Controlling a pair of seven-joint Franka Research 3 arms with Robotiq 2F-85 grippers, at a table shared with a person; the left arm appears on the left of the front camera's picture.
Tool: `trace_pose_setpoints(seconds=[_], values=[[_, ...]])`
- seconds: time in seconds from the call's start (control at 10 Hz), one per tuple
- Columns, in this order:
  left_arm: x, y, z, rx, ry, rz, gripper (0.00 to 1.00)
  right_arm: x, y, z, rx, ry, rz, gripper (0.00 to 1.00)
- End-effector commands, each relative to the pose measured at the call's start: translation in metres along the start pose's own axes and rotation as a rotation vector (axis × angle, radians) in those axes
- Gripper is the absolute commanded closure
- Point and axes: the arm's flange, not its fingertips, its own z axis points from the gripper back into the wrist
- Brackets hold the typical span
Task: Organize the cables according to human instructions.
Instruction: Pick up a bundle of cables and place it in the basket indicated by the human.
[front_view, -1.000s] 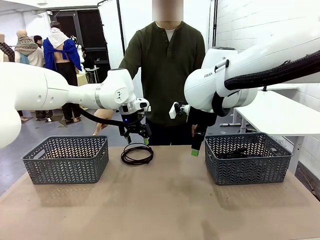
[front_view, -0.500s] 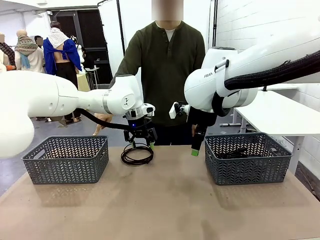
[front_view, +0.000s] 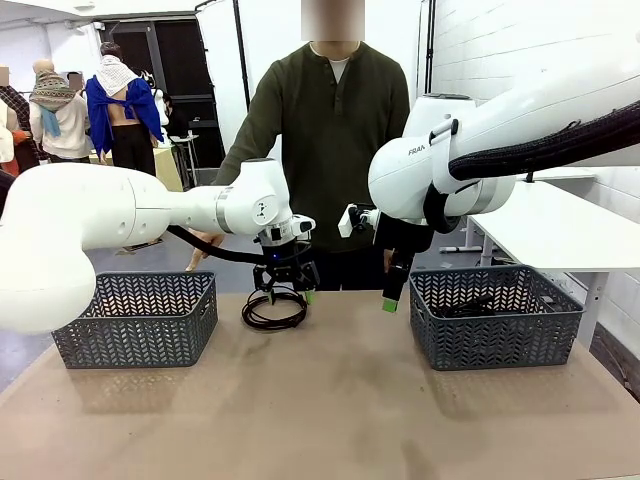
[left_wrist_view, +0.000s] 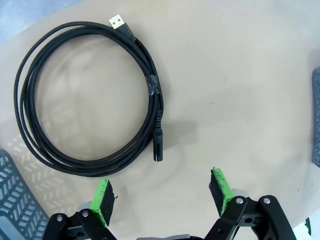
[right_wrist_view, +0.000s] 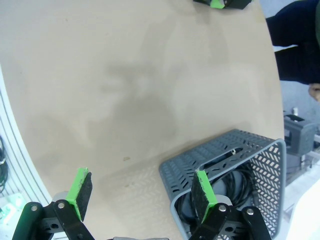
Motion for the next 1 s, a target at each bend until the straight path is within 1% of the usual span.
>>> trace_pose_setpoints(seconds=[0.0, 0.8, 0.9], values=[[-0.0030, 0.0004, 0.0044, 0.001, -0.009, -0.016, 0.00, -0.0003, -0.0002, -0.0006, -0.005, 0.003, -0.002, 0.00], [-0.0001, -0.0007, 0.0007, -0.001, -0.001, -0.003, 0.00, -0.0003, -0.0002, -0.0006, -0.005, 0.003, -0.002, 0.00], [0.0013, -0.0027, -0.0010, 0.007, -0.022, -0.013, 0.00, -0.0003, -0.0002, -0.0006, -0.005, 0.003, -0.002, 0.00]])
